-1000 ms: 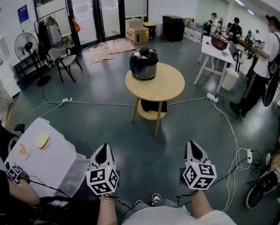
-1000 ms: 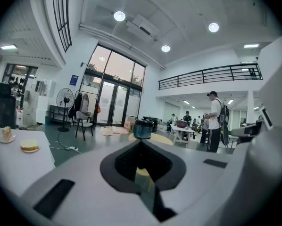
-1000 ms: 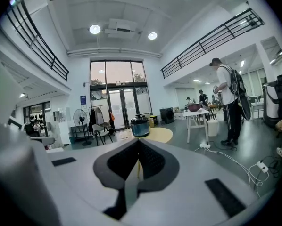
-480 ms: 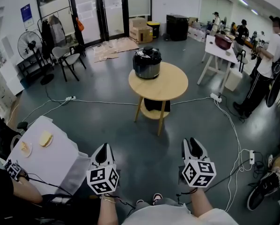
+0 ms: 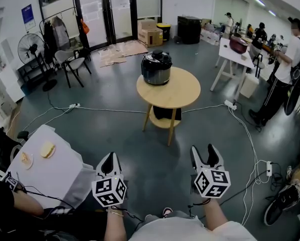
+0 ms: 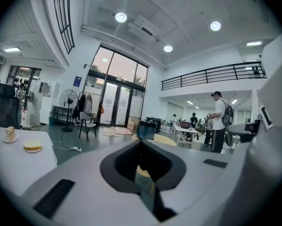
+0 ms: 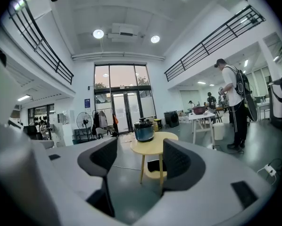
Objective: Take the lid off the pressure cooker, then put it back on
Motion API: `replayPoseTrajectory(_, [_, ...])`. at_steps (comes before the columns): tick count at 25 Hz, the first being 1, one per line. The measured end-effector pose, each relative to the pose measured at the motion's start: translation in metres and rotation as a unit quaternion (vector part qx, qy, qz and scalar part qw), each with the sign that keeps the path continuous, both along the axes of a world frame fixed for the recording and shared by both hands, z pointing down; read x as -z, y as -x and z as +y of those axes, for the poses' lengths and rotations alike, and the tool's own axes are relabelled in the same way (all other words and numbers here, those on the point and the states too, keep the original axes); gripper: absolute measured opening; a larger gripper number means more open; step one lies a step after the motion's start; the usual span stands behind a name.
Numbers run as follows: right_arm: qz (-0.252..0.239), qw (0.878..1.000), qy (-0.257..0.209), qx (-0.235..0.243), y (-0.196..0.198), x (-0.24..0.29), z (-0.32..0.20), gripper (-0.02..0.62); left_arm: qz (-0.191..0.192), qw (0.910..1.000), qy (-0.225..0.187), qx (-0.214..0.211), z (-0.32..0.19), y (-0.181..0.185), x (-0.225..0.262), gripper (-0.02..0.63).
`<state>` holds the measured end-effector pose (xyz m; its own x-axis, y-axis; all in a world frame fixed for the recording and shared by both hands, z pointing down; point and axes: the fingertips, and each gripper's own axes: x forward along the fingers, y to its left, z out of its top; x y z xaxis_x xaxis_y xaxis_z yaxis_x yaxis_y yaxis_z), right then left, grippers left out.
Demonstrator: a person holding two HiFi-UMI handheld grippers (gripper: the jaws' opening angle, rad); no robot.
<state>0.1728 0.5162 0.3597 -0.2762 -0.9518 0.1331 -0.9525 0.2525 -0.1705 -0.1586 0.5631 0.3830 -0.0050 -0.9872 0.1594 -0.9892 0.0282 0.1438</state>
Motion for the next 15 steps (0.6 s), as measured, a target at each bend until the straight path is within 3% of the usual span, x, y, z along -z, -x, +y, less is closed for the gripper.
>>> replayPoseTrajectory(6, [0.007, 1.000, -0.010, 0.005, -0.006, 0.003, -0.014, 0.388, -0.001, 1.0000, -0.001, 0.002, -0.012, -0.009, -0.002, -0.011])
replayPoseTrajectory(15, [0.008, 1.000, -0.011, 0.023, -0.020, 0.003, -0.046, 0.413, -0.011, 0.9997, -0.004, 0.023, -0.036, -0.022, 0.007, -0.011])
